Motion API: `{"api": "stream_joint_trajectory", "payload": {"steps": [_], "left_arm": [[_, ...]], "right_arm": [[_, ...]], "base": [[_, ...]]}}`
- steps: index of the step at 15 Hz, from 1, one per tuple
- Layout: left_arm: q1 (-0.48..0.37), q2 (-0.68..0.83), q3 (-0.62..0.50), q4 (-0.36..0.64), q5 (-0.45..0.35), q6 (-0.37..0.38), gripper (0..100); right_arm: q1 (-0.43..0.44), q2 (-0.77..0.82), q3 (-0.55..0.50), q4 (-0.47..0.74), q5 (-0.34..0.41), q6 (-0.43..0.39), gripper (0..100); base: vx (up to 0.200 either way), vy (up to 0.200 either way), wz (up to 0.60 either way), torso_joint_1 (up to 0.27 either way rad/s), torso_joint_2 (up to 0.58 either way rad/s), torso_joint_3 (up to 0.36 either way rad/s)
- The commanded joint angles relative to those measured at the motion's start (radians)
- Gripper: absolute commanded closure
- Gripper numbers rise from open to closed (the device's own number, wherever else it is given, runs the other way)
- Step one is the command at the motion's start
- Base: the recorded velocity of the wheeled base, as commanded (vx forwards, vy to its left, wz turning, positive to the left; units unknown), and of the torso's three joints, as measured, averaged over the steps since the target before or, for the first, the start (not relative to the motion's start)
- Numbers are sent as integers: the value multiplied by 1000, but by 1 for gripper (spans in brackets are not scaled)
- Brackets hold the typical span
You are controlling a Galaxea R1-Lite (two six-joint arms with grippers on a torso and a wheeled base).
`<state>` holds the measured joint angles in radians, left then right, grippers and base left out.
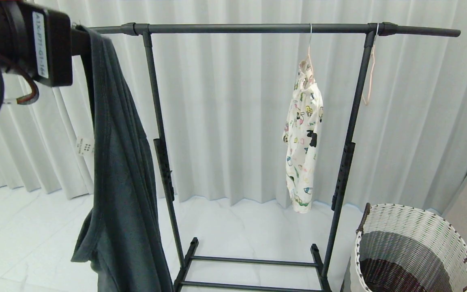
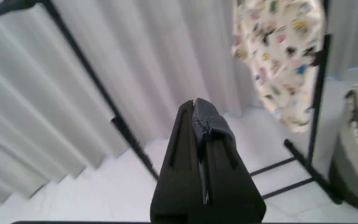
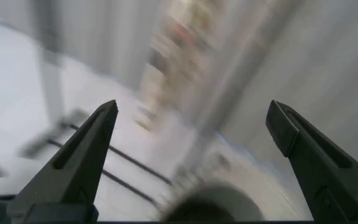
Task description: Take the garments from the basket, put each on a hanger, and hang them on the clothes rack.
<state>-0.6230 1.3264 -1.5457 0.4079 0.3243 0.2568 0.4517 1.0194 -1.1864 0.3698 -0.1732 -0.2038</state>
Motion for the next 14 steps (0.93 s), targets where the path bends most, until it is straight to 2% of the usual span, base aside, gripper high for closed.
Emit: {"api": "stream_joint_trajectory", "payload": {"steps": [1, 4, 6, 8, 12, 14], "left_arm": [[65, -85, 156, -3, 2, -2, 100], [154, -151, 429, -139, 2, -11, 100], [213, -202, 685, -281, 2, -28, 100], [220, -239, 820, -377, 7, -44, 100], [241, -207, 791, -386, 4, -48, 100], [241, -190, 793, -443, 4, -44, 100]], "right_arm": [[-180, 10, 79, 26, -55, -58, 0], [-320, -15, 182, -40, -55, -140, 0], [-364, -48, 291, -89, -55, -163, 0], [-367, -81, 390, -164, -55, -169, 0], [-367, -76, 422, -209, -54, -163, 0], [-367, -74, 422, -210, -52, -154, 0]], "base": [[0, 0, 0, 0, 0, 0], [0, 0, 0, 0, 0, 0], [0, 0, 0, 0, 0, 0], [0, 0, 0, 0, 0, 0], [0, 0, 0, 21, -41, -8], [0, 0, 0, 149, -159, -139]]}}
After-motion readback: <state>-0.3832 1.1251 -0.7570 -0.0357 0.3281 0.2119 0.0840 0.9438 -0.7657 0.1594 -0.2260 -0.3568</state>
